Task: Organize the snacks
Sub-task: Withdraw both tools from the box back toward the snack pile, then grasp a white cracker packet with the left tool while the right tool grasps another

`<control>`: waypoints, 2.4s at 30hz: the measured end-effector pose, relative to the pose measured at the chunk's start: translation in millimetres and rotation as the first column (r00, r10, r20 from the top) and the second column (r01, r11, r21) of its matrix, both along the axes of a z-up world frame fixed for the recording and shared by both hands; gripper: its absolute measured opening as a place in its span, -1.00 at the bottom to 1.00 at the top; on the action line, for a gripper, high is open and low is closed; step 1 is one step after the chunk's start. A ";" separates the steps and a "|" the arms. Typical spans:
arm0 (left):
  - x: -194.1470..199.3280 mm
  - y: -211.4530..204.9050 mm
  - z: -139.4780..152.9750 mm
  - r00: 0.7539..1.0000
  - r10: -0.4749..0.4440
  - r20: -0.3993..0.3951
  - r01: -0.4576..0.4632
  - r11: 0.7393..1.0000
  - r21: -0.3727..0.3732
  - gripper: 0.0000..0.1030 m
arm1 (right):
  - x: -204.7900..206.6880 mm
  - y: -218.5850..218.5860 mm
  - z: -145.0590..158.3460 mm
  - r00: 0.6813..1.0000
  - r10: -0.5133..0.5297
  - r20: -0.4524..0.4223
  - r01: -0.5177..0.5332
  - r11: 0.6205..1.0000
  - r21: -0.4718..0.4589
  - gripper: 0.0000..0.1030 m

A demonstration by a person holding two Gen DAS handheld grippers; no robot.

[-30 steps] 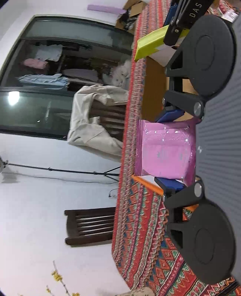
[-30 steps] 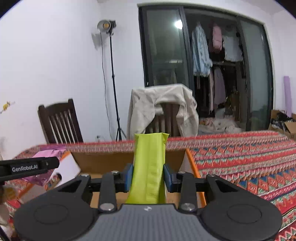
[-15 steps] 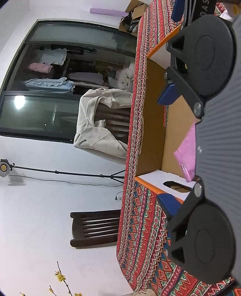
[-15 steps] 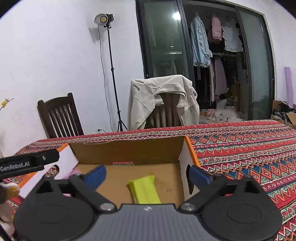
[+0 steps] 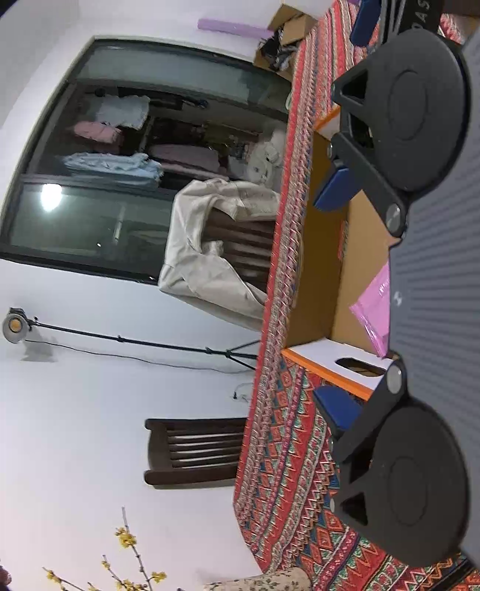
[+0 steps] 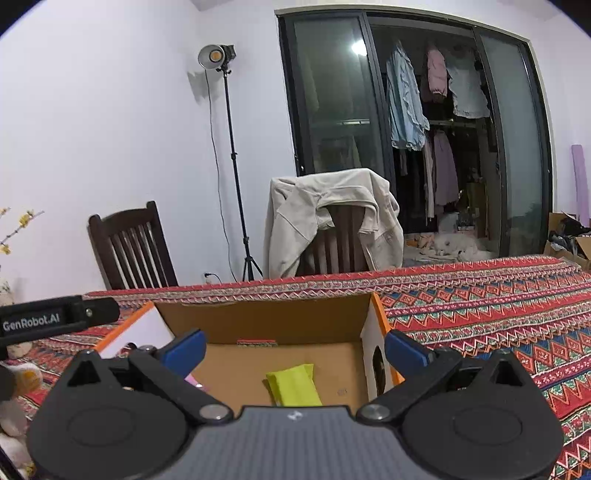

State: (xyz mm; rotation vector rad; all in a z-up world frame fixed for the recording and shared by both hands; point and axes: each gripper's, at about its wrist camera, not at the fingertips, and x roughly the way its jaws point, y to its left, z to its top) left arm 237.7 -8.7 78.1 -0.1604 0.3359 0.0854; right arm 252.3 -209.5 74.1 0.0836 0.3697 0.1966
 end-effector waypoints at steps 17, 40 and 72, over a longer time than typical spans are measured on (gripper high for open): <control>-85.3 5.1 7.3 0.995 -0.063 -0.072 0.063 0.998 0.003 1.00 | -95.9 -2.6 12.8 0.997 0.072 -0.029 -0.073 0.996 -0.054 1.00; -180.3 36.5 -45.2 0.981 -0.017 -0.194 0.026 0.999 0.043 1.00 | -188.3 4.3 -33.2 0.983 0.127 -0.129 -0.133 0.990 -0.040 1.00; -184.2 73.7 -97.2 0.933 0.063 -0.353 -0.037 0.996 0.080 0.75 | -197.7 15.0 -60.3 0.968 0.153 -0.200 -0.166 0.985 -0.048 1.00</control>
